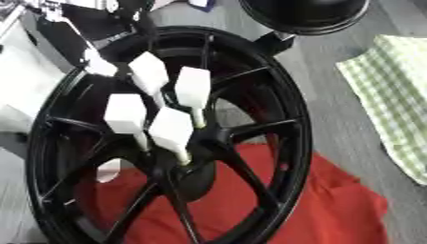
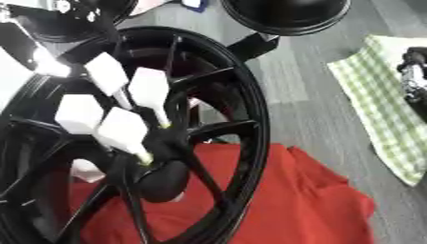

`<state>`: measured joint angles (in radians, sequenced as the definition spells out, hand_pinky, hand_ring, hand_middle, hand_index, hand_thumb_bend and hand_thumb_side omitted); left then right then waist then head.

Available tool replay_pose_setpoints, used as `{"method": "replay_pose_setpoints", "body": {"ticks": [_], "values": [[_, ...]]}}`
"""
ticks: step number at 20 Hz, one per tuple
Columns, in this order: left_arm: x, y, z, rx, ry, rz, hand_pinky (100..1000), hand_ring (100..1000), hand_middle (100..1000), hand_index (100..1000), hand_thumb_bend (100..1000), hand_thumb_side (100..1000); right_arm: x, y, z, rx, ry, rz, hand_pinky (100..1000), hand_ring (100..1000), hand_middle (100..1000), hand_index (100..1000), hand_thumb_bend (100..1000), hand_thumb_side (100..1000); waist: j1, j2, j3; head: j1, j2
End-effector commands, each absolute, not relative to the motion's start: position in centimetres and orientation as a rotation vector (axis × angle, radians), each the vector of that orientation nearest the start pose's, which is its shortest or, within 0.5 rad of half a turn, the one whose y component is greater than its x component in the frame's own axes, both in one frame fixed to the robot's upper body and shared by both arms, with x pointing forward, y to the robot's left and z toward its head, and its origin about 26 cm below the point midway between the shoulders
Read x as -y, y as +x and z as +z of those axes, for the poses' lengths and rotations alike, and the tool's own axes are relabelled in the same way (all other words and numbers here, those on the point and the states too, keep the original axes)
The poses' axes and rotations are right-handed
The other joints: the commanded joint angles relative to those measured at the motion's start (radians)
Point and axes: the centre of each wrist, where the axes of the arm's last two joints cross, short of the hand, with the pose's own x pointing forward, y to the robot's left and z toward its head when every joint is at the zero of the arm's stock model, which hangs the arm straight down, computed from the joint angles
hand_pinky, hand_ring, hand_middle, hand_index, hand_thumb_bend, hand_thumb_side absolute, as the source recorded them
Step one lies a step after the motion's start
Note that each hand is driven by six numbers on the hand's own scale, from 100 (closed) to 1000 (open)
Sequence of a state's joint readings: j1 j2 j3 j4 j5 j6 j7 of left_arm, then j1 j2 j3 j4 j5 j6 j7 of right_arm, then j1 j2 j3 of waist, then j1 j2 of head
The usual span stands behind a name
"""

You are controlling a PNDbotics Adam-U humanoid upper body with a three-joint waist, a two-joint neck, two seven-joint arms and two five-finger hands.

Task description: Pull the pin out of the wheel hub.

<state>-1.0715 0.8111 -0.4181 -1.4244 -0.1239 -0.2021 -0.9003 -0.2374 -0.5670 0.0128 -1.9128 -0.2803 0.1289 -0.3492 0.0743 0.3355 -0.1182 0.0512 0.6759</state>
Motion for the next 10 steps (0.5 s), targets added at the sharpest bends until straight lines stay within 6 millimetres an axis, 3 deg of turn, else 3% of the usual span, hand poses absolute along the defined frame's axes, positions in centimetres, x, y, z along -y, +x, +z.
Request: {"method": "replay_pose_setpoints", "body": {"ticks": [1, 10], "values": [[-25.4, 39.9, 36.7, 1.538, 0.374, -2.042, 851, 870, 858, 873, 320, 369, 30.9, 30.3, 19.6, 2.041, -0.321, 0.060, 857, 771, 721, 726, 100, 381, -0.003, -0.016, -0.003, 0.006, 0.004], [-24.7, 40.1, 35.6, 1.503, 0.348, -2.077, 847, 867, 850, 861, 305, 378, 30.9, 30.3, 19.6, 2.045, -0.318, 0.045, 857, 772, 721, 726, 100, 385, -0.003, -0.013, -0.006, 0.010, 0.004]]}}
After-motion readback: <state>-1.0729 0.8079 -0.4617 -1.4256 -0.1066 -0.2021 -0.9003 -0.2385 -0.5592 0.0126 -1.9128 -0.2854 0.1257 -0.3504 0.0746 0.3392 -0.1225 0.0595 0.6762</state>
